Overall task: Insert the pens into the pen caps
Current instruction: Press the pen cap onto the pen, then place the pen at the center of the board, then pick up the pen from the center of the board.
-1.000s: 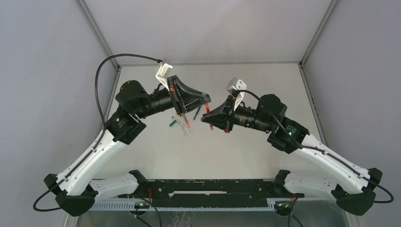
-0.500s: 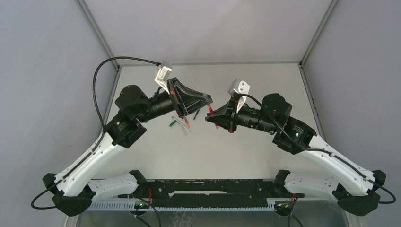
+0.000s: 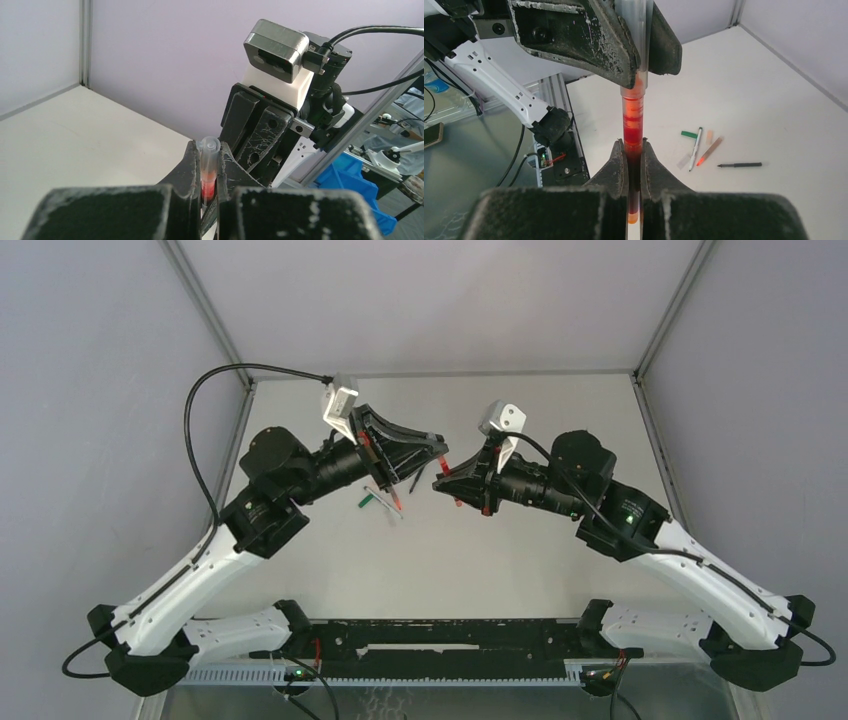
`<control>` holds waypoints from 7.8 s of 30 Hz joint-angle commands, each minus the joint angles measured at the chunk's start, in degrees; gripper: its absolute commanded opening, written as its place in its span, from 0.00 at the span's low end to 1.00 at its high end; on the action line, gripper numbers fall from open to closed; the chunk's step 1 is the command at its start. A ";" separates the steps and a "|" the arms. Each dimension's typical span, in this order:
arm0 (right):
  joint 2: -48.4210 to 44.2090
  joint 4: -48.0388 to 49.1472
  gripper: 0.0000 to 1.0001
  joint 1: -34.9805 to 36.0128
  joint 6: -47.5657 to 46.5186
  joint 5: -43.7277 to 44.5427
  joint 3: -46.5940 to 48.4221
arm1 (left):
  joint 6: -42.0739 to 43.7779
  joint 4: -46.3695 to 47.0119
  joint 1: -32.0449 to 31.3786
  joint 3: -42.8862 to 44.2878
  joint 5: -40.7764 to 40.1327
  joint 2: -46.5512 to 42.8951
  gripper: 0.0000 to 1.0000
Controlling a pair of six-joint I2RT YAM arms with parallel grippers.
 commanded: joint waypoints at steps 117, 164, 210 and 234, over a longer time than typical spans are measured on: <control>35.66 -7.65 0.13 -11.98 17.81 16.49 -19.26 | -4.81 -22.93 13.82 -20.75 -38.23 2.89 0.70; 7.09 -5.30 0.32 -13.47 19.49 17.57 -28.39 | -4.54 -17.39 17.06 1.17 -33.94 40.51 0.58; 6.91 -3.80 0.24 -14.02 19.08 15.78 -30.37 | 8.05 -28.18 16.20 9.23 -27.78 59.07 0.38; -15.72 19.07 0.45 -13.81 -4.24 9.00 -38.13 | 12.52 -29.36 14.98 0.18 -10.12 36.48 0.07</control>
